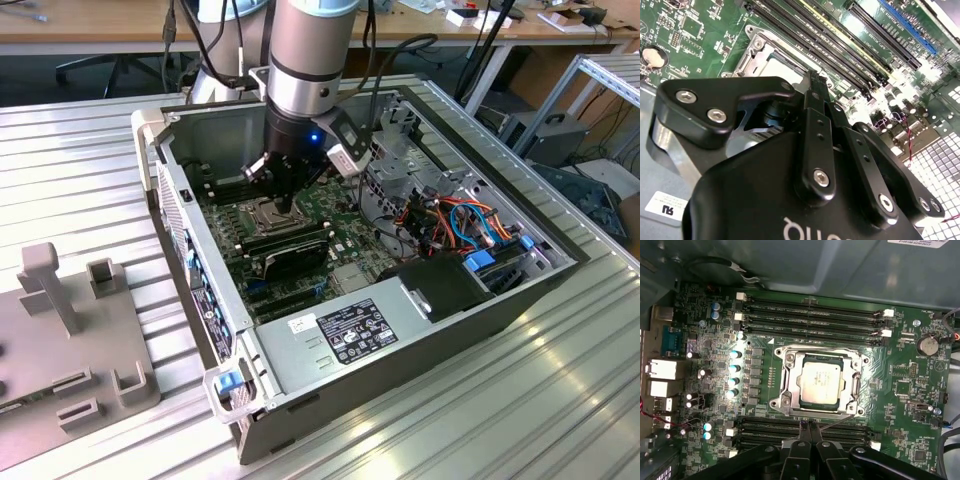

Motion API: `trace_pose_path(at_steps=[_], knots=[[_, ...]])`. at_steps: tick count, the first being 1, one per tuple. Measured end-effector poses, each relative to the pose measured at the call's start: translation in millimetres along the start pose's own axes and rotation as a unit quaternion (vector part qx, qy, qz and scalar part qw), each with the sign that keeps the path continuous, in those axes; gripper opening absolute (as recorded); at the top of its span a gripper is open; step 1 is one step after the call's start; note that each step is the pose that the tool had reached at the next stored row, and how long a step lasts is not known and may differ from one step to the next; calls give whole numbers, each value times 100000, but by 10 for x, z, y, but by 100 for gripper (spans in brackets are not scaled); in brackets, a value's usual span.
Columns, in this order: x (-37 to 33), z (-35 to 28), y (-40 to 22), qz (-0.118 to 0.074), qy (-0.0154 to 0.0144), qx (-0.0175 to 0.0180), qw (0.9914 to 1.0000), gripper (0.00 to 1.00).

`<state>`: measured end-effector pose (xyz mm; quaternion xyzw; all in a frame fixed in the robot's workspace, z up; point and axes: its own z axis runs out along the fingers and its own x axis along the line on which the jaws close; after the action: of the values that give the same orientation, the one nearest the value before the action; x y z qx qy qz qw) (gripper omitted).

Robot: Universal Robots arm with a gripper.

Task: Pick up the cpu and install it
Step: 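Install the second cpu locking lever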

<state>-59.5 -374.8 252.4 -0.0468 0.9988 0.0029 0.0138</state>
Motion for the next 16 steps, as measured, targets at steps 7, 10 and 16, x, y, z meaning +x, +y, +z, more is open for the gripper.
trace_pose_path(at_steps=[7,10,16], knots=[[18,14,-3,0,3,9,100000,11],[56,23,3,-2,3,76,100000,11],[67,27,5,-5,13,110,100000,11]])
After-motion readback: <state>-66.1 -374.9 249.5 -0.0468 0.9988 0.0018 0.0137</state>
